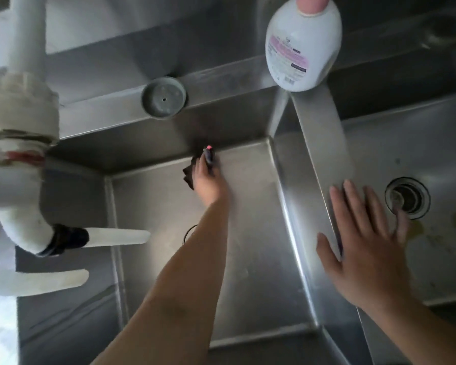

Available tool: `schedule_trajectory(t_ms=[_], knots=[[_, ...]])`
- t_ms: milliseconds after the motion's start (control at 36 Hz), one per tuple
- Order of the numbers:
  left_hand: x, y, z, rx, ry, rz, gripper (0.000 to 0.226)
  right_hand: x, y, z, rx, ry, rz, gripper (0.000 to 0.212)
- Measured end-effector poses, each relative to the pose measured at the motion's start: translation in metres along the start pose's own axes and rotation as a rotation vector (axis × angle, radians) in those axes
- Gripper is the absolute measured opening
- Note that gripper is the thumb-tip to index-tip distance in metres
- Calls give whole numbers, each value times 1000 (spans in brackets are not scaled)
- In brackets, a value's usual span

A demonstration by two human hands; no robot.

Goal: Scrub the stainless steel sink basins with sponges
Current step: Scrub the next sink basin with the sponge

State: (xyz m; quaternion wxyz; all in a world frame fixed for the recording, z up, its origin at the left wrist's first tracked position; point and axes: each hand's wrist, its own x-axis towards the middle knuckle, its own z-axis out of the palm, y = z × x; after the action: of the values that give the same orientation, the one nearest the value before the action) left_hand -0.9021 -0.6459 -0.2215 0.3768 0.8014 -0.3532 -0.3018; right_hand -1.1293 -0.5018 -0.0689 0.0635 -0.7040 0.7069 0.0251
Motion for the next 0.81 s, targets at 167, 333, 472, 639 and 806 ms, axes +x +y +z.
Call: schedule_trajectory(t_ms=[167, 333, 472, 639, 806], knots=[[8, 4, 68, 402, -183, -93, 46, 6, 3, 3, 32, 46, -28, 71], [-26, 23, 119, 527, -425, 93, 53, 7, 6, 9, 42, 79, -30, 72], [-25, 6, 111, 683, -570, 244, 57, 7, 6, 12, 35, 54, -21, 73], [-46, -15, 86, 782, -678, 375, 53, 6, 7, 14, 48, 69, -7, 72], [-124, -57, 48, 796, -748, 481, 51, 5, 5, 16, 90, 131, 2, 70]])
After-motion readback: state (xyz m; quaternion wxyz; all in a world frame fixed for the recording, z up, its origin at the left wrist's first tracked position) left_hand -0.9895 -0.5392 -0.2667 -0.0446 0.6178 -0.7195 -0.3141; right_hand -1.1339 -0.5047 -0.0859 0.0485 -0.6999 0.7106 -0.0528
